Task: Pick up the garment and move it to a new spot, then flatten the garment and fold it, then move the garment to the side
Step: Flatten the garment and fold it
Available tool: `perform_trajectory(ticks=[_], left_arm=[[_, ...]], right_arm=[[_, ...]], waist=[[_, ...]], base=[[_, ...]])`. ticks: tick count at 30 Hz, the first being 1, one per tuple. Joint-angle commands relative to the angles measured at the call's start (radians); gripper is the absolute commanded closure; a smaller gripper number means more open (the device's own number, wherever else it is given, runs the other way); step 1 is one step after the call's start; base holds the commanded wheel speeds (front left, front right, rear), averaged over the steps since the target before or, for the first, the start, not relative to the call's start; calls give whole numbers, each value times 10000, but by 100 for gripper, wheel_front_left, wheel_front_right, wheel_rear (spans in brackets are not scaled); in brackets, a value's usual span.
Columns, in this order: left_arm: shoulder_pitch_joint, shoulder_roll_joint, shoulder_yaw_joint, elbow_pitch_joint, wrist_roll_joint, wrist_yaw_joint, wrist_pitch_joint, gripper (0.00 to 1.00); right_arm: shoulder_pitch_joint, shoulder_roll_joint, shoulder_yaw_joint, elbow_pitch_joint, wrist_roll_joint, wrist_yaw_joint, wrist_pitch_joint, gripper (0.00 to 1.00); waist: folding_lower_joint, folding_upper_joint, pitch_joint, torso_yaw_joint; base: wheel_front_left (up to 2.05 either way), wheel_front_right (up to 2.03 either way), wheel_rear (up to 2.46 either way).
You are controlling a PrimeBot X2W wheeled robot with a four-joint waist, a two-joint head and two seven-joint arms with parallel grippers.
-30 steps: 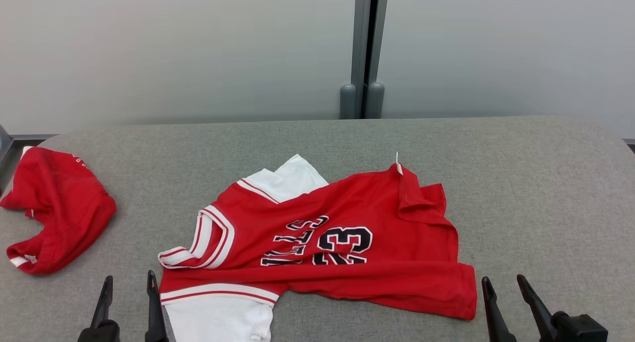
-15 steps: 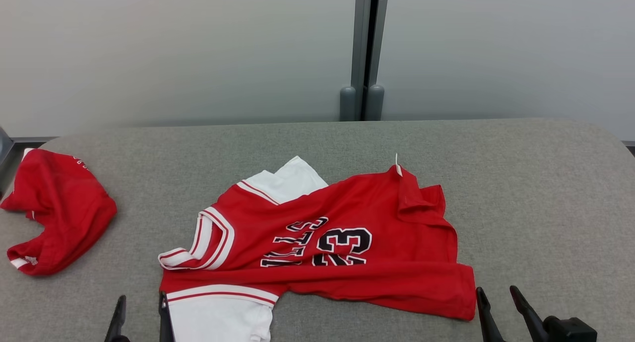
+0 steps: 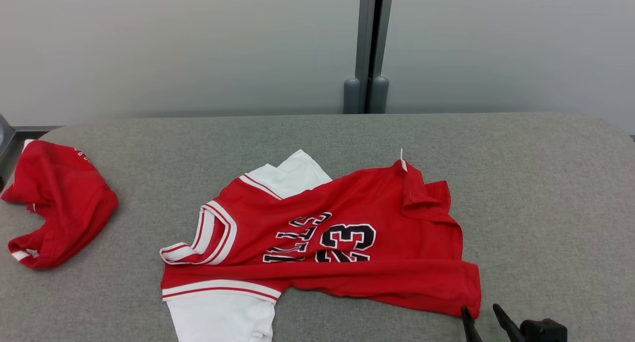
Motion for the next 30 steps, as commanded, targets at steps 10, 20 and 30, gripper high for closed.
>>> perform_trajectory(ticks=[10, 20, 30], left_arm=[[-570, -29, -445, 873, -529, -145, -4, 0], [-757, -121, -1395, 1863, -1390, -375, 85, 52], [-790, -22, -1132, 136, -1854, -305, -30, 100]], right_arm=[[-617, -88, 382, 844, 444, 2, -156, 0], [-742, -176, 976, 1015, 965, 2, -167, 100], [-268, -341, 1389, -565, 1145, 2, -162, 100]], waist=[[-1, -2, 129, 27], [-1, -2, 110, -65], [-1, -2, -39, 0]], base=[[0, 0, 0], [0, 0, 0], [0, 0, 0]])
